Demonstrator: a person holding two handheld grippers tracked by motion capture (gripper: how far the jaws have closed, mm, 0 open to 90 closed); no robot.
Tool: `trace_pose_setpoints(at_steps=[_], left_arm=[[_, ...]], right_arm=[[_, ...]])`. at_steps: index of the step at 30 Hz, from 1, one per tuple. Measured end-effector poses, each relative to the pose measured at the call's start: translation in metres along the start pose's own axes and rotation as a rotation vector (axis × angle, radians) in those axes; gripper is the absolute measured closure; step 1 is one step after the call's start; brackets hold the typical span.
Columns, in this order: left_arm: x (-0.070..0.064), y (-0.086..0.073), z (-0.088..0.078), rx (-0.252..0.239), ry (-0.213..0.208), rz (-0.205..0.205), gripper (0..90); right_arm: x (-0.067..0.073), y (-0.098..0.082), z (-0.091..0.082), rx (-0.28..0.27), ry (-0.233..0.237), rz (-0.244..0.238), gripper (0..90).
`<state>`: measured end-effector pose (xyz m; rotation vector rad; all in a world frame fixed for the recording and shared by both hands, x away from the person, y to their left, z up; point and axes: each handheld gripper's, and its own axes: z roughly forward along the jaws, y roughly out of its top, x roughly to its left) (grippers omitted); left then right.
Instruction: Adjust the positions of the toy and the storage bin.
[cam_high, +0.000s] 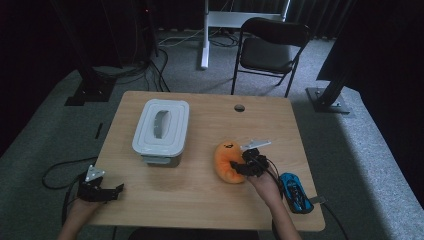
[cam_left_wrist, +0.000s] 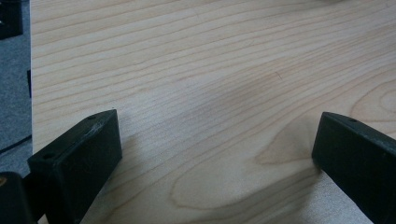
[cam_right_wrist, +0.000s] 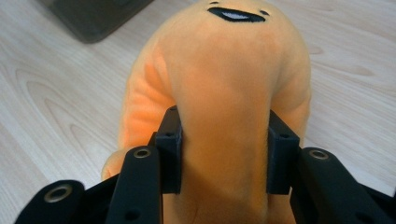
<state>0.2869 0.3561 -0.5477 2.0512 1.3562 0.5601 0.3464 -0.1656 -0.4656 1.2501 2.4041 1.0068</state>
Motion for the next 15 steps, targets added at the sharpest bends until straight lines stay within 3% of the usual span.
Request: trace_pose_setpoints(at_steps=[15], left_arm=[[0.000, 0.000, 0.000, 0.000, 0.000, 0.000, 1.8]], right_arm=[[-0.038, 0.007, -0.022, -0.036, -0.071, 0.065, 58.3]])
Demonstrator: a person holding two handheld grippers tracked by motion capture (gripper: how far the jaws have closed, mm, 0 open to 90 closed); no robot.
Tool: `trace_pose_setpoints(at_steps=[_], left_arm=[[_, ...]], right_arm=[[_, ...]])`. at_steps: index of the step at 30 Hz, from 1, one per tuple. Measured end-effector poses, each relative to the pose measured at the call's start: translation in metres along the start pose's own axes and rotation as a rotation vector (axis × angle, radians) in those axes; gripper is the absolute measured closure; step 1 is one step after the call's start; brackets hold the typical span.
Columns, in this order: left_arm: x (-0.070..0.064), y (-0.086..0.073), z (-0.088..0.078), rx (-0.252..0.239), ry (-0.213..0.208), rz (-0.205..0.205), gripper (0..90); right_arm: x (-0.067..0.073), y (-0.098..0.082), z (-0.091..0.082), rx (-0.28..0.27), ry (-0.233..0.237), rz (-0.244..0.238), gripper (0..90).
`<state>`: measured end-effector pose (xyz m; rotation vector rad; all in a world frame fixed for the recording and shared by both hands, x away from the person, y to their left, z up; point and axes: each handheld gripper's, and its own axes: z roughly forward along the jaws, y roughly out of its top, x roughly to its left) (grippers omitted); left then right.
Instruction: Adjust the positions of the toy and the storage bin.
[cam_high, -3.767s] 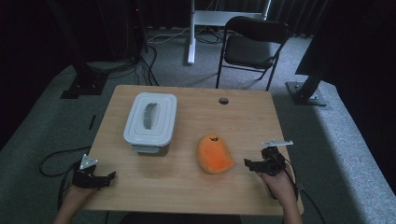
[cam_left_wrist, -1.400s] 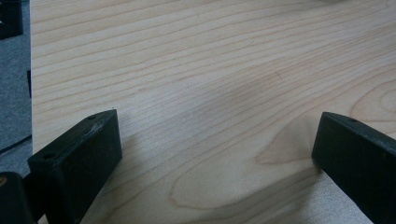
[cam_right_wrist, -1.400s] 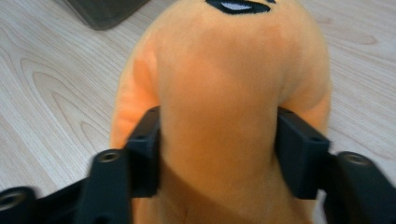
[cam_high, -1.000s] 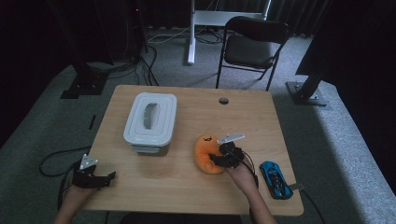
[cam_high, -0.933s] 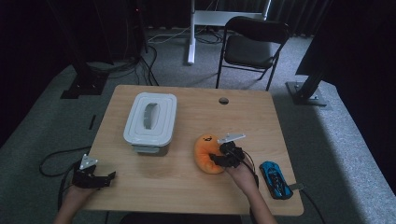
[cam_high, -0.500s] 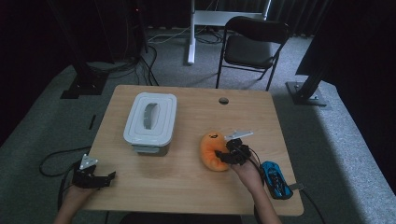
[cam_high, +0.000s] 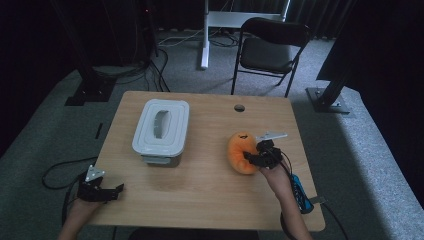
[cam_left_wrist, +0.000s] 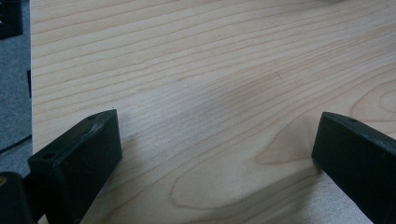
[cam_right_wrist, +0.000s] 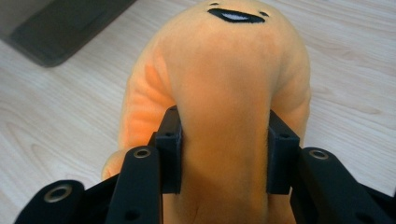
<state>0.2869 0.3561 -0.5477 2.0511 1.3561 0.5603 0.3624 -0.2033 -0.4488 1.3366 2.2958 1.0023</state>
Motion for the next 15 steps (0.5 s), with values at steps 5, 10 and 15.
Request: trace_pose_setpoints(at_steps=[5, 10, 15], left_arm=[[0.000, 0.000, 0.000, 0.000, 0.000, 0.000, 1.8], [0.000, 0.000, 0.000, 0.000, 0.000, 0.000, 1.8], [0.000, 0.000, 0.000, 0.000, 0.000, 0.000, 1.8]], right_arm=[[-0.013, 0.006, -0.003, -0.002, -0.017, 0.017, 58.3], [-0.026, 0.012, -0.005, -0.010, -0.023, 0.036, 58.3], [-0.038, 0.015, -0.005, -0.006, -0.040, 0.049, 58.3]])
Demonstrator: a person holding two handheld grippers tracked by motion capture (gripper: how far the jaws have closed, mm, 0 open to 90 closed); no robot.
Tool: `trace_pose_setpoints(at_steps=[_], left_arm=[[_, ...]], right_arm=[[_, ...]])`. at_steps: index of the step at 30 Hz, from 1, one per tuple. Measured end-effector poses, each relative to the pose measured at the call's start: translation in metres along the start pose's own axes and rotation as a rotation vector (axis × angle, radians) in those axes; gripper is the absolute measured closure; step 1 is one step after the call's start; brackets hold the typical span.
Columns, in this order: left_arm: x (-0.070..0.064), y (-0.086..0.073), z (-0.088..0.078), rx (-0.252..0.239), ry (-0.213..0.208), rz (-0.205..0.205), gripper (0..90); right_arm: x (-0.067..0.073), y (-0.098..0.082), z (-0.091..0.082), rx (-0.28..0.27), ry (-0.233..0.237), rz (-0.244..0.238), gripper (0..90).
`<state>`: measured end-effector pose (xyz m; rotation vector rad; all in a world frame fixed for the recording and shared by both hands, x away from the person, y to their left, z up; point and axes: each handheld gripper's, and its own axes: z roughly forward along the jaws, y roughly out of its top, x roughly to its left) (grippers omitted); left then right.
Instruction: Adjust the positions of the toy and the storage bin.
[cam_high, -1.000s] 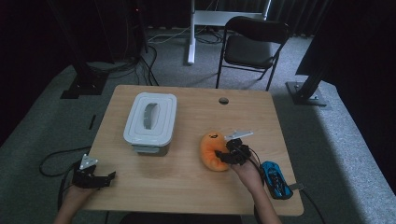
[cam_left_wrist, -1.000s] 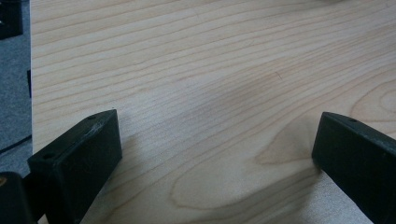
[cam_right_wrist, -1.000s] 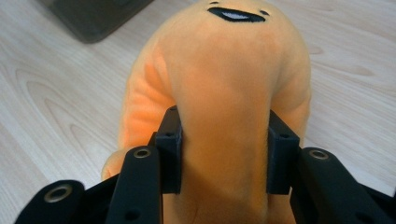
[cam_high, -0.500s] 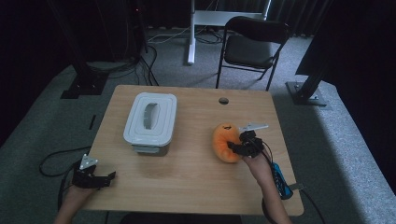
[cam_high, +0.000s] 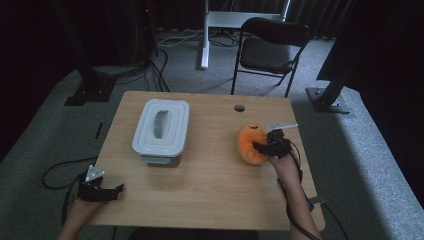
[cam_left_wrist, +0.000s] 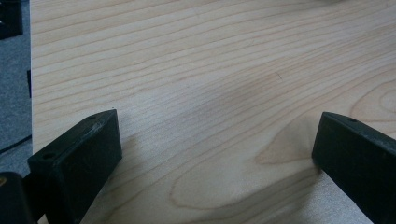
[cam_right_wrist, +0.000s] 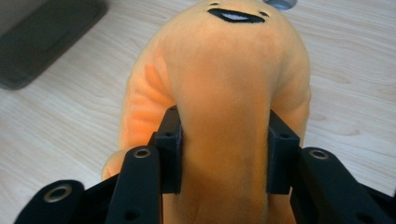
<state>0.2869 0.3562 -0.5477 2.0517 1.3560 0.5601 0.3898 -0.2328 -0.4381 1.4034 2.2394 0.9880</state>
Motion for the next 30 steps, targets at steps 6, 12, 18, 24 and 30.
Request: trace_pose_setpoints(at_steps=[6, 12, 18, 24, 30], left_arm=[[0.000, 0.000, 0.000, 0.000, 0.000, 0.000, 1.8], [0.000, 0.000, 0.000, 0.000, 0.000, 0.000, 1.8], [0.000, 0.000, 0.000, 0.000, 0.000, 0.000, 1.8], [0.000, 0.000, 0.000, 0.000, 0.000, 0.000, 1.8], [0.000, 0.000, 0.000, 0.000, 0.000, 0.000, 1.8]], right_arm=[[-0.016, 0.006, 0.002, 0.010, -0.027, 0.022, 58.2], [-0.033, 0.009, 0.002, -0.002, -0.054, 0.059, 58.2], [-0.052, 0.012, 0.001, -0.001, -0.092, 0.089, 58.0], [-0.070, 0.013, 0.001, 0.015, -0.132, 0.119, 57.9], [-0.085, 0.012, 0.004, 0.034, -0.158, 0.141, 57.8]])
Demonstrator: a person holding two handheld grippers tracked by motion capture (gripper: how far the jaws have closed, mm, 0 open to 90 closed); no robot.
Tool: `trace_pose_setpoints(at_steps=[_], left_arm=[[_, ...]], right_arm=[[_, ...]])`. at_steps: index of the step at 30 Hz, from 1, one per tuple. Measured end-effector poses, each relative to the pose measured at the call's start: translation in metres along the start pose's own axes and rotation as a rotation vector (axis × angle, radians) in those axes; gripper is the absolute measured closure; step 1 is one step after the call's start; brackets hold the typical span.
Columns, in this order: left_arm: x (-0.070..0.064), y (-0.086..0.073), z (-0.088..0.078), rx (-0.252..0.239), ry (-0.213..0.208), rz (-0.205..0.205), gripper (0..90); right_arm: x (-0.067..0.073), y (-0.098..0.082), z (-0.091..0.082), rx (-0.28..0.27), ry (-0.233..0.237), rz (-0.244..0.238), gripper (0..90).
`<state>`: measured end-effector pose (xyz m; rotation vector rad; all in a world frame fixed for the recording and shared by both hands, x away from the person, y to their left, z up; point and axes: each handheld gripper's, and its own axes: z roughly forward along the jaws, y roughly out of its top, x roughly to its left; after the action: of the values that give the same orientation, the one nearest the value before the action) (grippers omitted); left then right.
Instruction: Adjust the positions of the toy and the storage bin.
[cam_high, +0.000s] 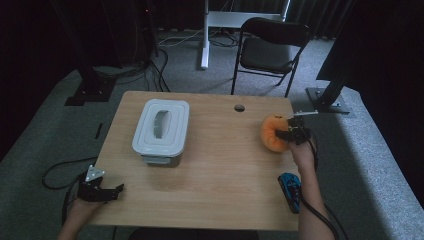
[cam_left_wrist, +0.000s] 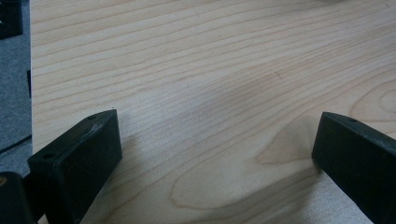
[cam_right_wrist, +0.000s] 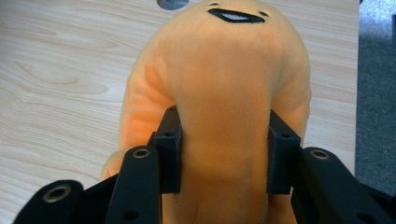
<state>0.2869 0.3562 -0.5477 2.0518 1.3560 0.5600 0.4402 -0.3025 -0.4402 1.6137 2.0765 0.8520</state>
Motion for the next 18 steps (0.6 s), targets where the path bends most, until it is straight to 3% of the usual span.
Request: trace_pose_setpoints(at_steps=[18], left_arm=[[0.000, 0.000, 0.000, 0.000, 0.000, 0.000, 1.8]], right_arm=[[-0.021, 0.019, 0.023, 0.024, -0.030, 0.041, 57.1]])
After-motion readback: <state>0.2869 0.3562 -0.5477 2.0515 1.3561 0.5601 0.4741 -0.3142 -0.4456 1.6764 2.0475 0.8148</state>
